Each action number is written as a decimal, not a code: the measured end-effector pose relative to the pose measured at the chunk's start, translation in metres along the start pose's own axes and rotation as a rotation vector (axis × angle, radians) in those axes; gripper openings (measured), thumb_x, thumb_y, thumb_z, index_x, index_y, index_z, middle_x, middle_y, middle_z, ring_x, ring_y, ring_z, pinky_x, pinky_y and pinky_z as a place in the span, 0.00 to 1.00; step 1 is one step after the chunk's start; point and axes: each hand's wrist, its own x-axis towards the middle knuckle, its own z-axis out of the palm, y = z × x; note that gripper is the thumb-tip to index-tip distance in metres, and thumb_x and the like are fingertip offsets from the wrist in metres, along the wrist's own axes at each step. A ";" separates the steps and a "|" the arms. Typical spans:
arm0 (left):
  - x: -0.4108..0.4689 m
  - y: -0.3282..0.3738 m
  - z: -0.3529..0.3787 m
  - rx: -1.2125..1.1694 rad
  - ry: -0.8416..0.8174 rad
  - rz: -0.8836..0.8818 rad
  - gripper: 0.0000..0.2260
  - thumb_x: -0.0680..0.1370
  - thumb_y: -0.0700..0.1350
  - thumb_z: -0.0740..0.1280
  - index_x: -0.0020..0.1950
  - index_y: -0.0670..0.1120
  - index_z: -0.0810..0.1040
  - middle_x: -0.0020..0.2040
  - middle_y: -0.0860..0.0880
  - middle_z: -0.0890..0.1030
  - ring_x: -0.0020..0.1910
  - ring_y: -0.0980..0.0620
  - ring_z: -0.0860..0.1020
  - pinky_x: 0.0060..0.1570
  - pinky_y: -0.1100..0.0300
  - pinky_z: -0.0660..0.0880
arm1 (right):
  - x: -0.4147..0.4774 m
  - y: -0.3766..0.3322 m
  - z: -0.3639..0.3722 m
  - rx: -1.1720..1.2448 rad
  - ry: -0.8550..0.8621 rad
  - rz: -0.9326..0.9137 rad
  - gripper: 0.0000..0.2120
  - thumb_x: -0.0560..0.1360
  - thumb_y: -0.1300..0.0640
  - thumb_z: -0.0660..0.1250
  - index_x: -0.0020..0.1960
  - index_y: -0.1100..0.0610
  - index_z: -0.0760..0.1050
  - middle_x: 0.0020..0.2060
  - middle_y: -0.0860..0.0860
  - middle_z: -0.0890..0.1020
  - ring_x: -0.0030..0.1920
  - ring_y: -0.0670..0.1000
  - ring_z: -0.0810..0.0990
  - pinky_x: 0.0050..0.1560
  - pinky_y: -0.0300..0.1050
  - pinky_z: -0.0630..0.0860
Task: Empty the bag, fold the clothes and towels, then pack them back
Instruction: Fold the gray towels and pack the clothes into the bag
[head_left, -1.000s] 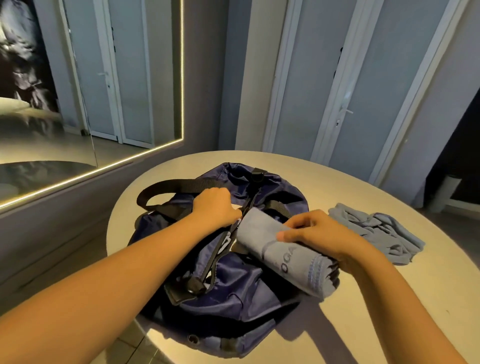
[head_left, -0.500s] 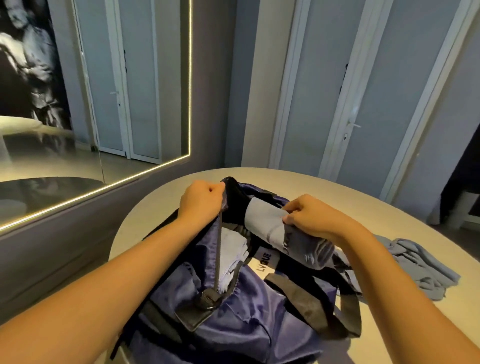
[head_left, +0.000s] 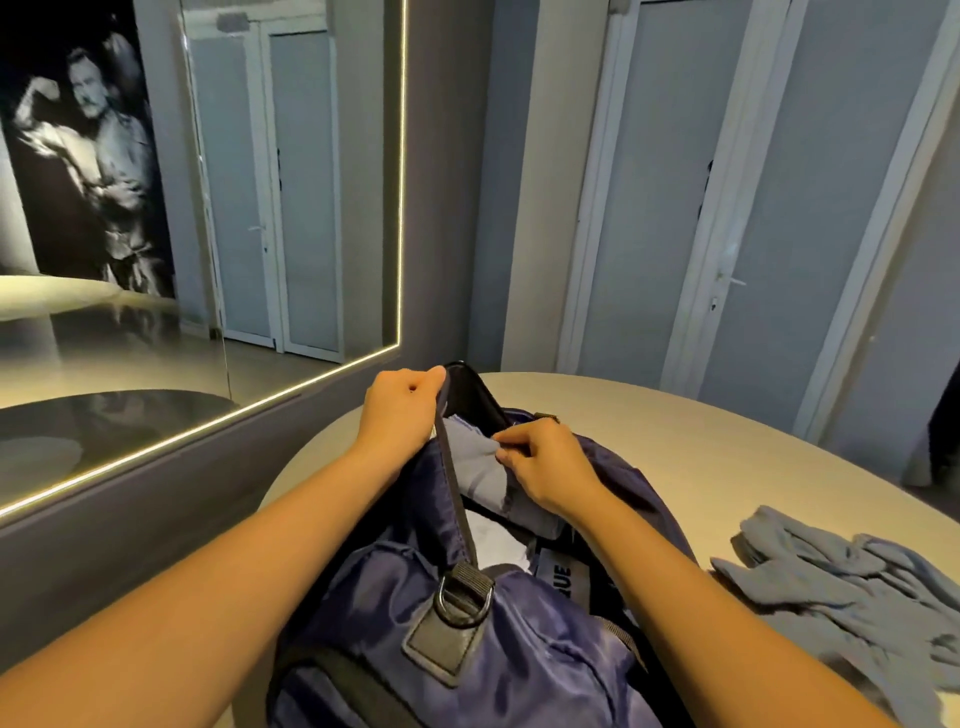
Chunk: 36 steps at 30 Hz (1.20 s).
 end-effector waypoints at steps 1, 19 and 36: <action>-0.001 -0.002 0.000 0.009 -0.015 0.003 0.24 0.83 0.48 0.64 0.29 0.45 0.64 0.27 0.48 0.65 0.27 0.55 0.62 0.32 0.58 0.63 | 0.001 0.003 0.007 -0.022 -0.042 -0.005 0.14 0.81 0.58 0.67 0.65 0.56 0.81 0.60 0.53 0.84 0.60 0.55 0.82 0.65 0.48 0.76; -0.013 -0.006 0.010 0.099 -0.152 0.104 0.25 0.83 0.49 0.65 0.27 0.47 0.65 0.28 0.46 0.67 0.30 0.51 0.66 0.35 0.56 0.66 | 0.001 0.012 0.033 -0.250 -0.230 -0.086 0.17 0.85 0.54 0.57 0.70 0.58 0.73 0.61 0.58 0.80 0.57 0.62 0.79 0.56 0.60 0.77; -0.009 -0.015 -0.011 0.080 -0.100 0.213 0.22 0.83 0.47 0.66 0.32 0.38 0.68 0.31 0.46 0.69 0.31 0.53 0.66 0.37 0.55 0.66 | -0.019 -0.010 0.029 -0.288 -0.422 -0.221 0.26 0.82 0.43 0.48 0.75 0.51 0.65 0.73 0.53 0.71 0.71 0.55 0.69 0.72 0.58 0.65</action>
